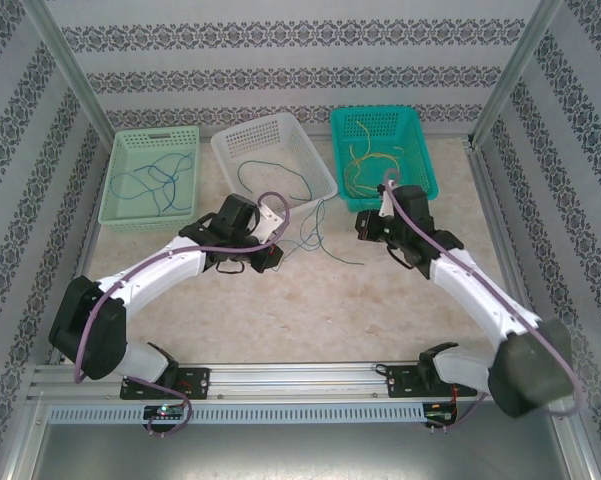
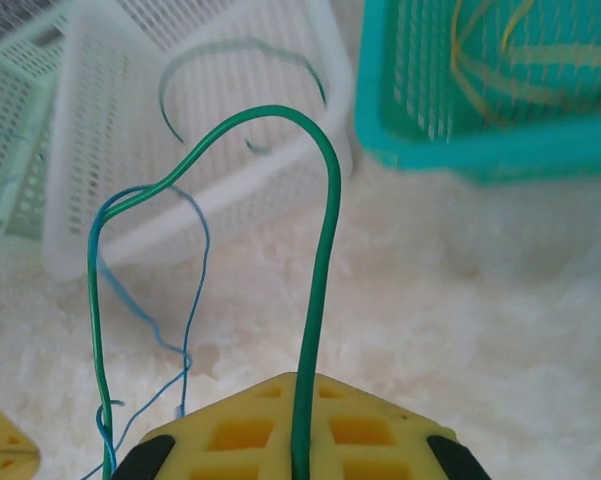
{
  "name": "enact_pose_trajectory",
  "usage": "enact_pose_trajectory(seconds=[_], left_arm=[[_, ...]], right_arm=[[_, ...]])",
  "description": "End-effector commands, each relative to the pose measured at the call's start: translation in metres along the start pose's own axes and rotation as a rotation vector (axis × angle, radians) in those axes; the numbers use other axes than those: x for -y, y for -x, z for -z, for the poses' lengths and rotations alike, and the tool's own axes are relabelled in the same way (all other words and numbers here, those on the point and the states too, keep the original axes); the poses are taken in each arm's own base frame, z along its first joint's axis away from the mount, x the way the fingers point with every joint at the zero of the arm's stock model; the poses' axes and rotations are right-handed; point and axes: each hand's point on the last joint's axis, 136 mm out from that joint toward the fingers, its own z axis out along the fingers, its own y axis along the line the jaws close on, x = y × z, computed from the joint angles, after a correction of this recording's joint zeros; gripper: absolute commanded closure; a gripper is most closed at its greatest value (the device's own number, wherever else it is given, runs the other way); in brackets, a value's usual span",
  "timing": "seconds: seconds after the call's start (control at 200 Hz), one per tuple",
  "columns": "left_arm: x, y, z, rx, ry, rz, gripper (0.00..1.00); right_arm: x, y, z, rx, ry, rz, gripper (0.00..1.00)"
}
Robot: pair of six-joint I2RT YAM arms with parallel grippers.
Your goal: Untangle the cables
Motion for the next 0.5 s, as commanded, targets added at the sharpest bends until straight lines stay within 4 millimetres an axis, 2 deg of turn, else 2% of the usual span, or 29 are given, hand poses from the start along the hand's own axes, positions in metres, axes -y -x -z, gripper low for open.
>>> enact_pose_trajectory(seconds=[0.0, 0.21, 0.375, 0.495], left_arm=[[-0.005, -0.005, 0.003, -0.008, 0.019, -0.006, 0.94], [-0.033, -0.025, -0.003, -0.097, 0.151, 0.026, 0.97], [-0.038, -0.036, -0.015, -0.169, 0.146, 0.045, 0.96], [-0.053, -0.043, -0.018, -0.212, 0.227, 0.070, 0.99]], right_arm=[[0.022, 0.000, 0.021, 0.058, -0.150, 0.157, 1.00], [0.055, 0.025, 0.076, 0.284, -0.326, 0.113, 1.00], [0.052, 0.029, 0.091, 0.359, -0.304, 0.064, 1.00], [0.059, 0.036, 0.108, 0.457, -0.335, 0.015, 1.00]])
